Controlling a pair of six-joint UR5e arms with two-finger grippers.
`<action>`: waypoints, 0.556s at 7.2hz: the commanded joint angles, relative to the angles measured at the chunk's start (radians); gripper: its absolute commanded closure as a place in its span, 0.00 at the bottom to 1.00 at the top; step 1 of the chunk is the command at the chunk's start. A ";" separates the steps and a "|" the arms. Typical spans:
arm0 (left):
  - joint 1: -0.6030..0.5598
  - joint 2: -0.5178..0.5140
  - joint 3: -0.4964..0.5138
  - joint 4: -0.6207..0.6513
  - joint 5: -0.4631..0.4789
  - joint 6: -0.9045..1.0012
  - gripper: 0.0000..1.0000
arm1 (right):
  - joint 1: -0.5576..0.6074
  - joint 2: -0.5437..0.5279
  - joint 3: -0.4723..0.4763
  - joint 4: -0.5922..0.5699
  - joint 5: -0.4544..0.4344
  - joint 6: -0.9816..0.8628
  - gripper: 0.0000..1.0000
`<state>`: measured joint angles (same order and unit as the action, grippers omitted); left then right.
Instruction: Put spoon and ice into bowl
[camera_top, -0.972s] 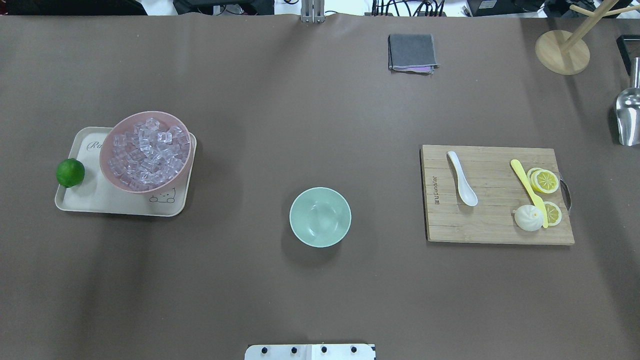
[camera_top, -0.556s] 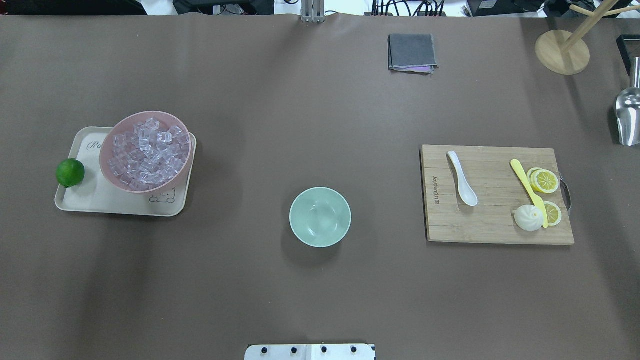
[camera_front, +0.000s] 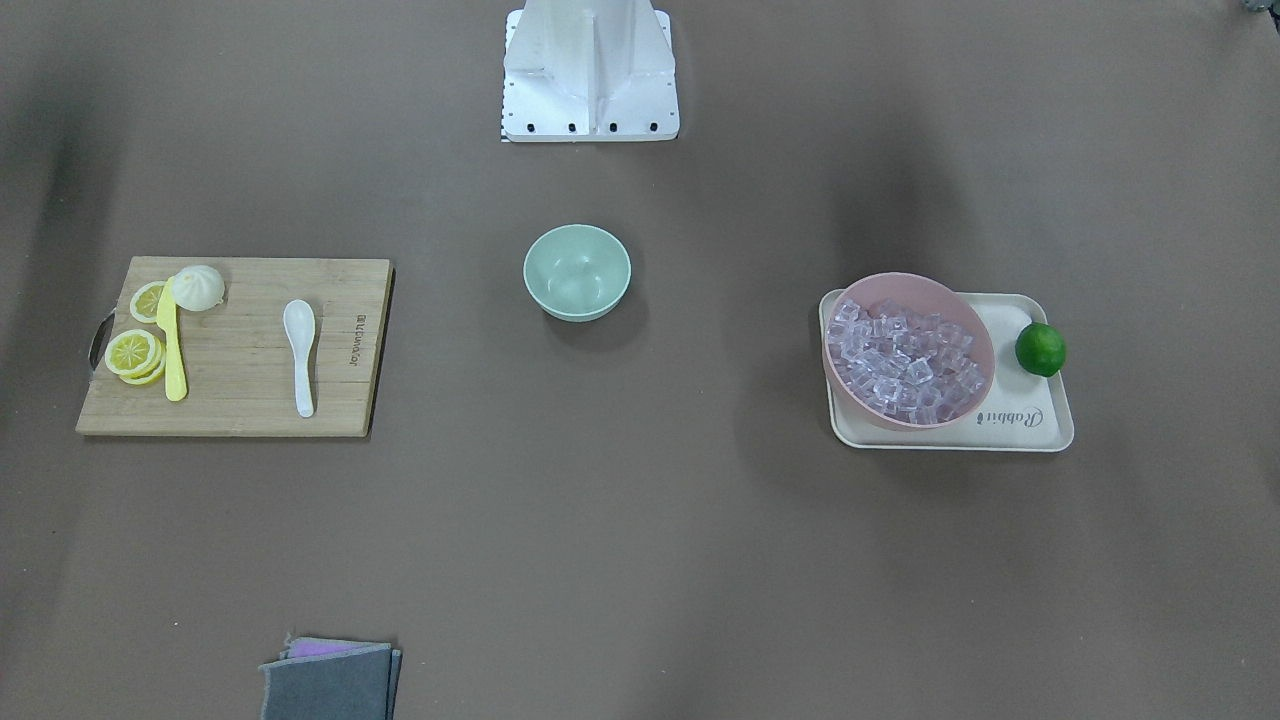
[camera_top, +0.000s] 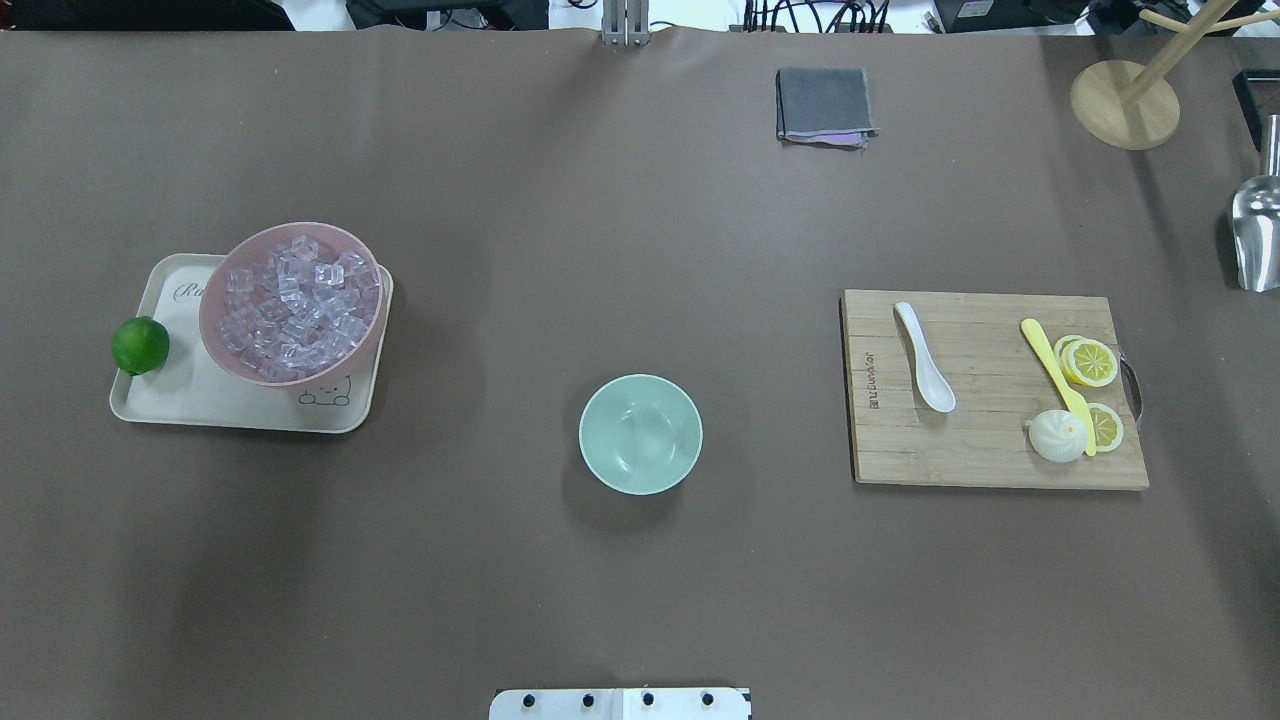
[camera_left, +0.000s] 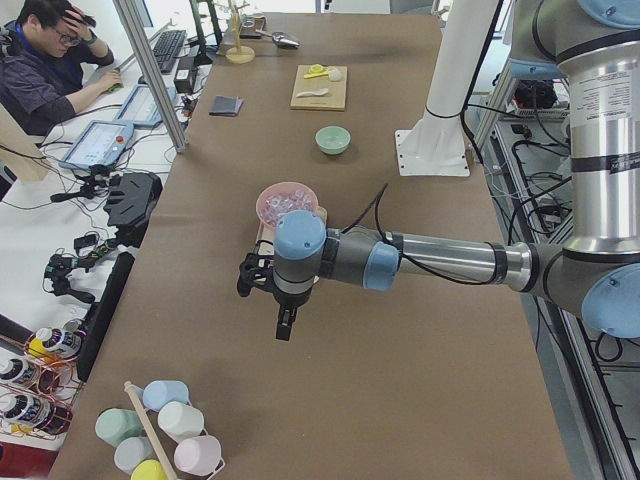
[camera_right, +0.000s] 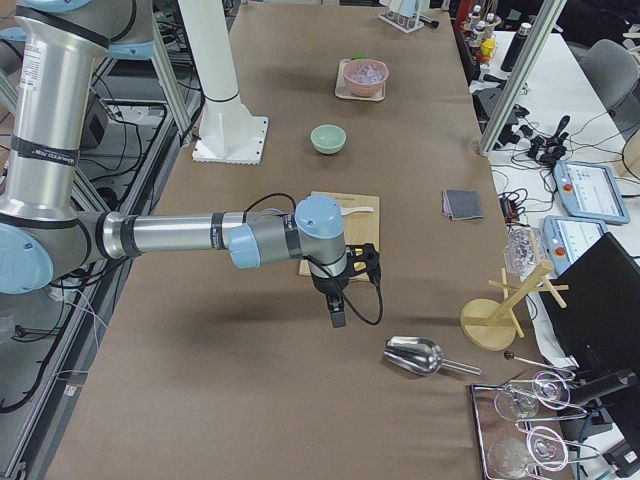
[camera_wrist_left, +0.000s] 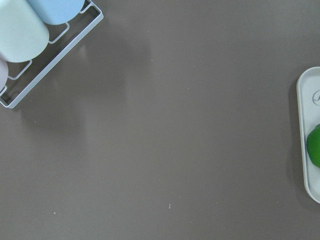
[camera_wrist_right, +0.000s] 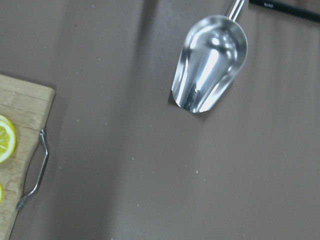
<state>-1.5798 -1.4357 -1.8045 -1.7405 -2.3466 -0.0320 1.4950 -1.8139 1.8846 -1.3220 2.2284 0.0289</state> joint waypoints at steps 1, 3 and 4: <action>0.000 -0.034 0.059 -0.205 0.009 -0.006 0.02 | -0.001 0.004 -0.001 0.163 -0.004 0.000 0.00; 0.000 -0.032 0.062 -0.270 0.007 -0.005 0.02 | 0.001 0.013 0.002 0.202 -0.001 -0.006 0.00; 0.000 -0.035 0.054 -0.275 0.009 -0.003 0.02 | -0.001 0.013 0.002 0.217 0.016 0.000 0.00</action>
<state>-1.5804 -1.4676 -1.7486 -1.9925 -2.3386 -0.0362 1.4947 -1.8025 1.8863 -1.1300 2.2306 0.0253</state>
